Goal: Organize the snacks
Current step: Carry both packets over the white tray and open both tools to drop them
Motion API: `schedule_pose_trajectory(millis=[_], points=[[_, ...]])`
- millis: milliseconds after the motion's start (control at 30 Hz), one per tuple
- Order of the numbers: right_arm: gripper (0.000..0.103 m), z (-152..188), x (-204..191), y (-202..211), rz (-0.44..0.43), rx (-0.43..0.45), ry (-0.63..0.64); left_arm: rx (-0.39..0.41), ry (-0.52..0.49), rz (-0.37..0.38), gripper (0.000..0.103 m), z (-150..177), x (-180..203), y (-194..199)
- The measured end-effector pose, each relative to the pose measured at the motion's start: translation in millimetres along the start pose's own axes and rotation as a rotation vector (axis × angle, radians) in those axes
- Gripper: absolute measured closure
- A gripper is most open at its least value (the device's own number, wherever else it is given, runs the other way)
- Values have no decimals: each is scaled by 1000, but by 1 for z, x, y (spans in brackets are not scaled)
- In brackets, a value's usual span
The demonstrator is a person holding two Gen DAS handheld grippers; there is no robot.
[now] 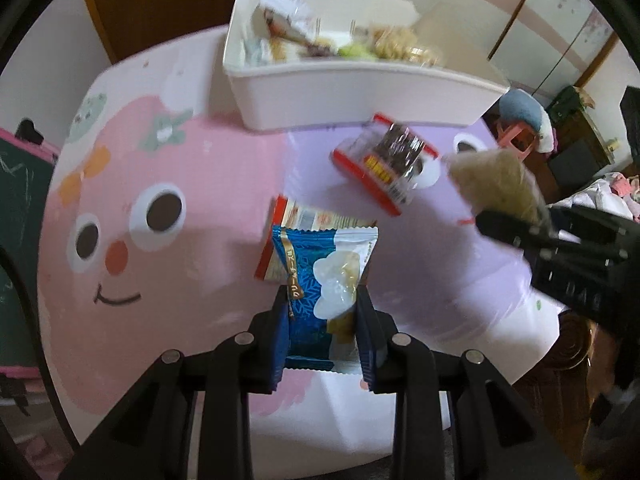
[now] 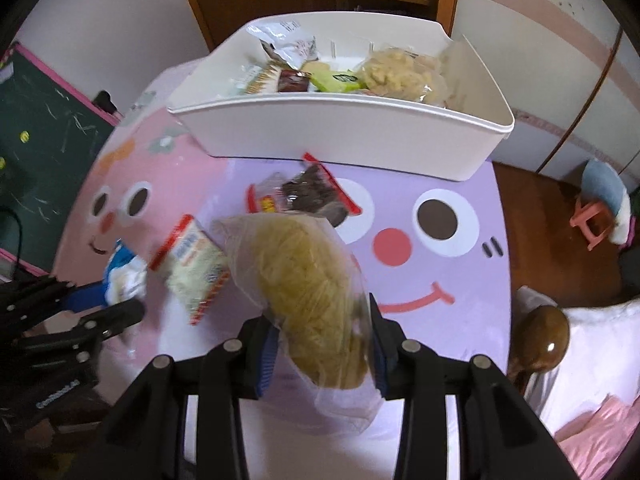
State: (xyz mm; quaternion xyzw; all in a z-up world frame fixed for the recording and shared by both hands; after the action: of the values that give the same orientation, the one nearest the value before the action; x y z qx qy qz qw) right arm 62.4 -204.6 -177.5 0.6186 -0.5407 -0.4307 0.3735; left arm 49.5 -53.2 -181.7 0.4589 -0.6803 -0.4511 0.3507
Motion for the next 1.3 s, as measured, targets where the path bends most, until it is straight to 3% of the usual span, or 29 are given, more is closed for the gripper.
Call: schedule_pose_trajectory(millis=[167, 600, 800, 1000, 1300], points=[[65, -3, -5, 23, -52, 42, -46, 69, -22, -24, 75, -24, 2, 23], [65, -70, 2, 111, -86, 287, -128, 276, -8, -38, 75, -113, -7, 104], [65, -101, 7, 135, -80, 330, -182, 305, 9, -28, 75, -147, -11, 120], [65, -127, 12, 141, -112, 346, -227, 333, 1, -63, 75, -180, -10, 125], [65, -167, 12, 140, -137, 369, -287, 344, -5, -58, 75, -218, -10, 119]])
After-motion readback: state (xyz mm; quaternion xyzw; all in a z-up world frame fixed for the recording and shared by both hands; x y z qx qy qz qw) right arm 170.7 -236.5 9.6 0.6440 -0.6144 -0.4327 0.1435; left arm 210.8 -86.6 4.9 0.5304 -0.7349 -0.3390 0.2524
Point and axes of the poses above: each gripper's, at about its wrist camera, not at the fingertips, and y roughly against the way its jaws point, x to its right, z to its underside, the point moved 2 cm from there along -y, roughly the way its jaws point, and after that the axes turned 7 degrees about -y, right-handed, at the moved point
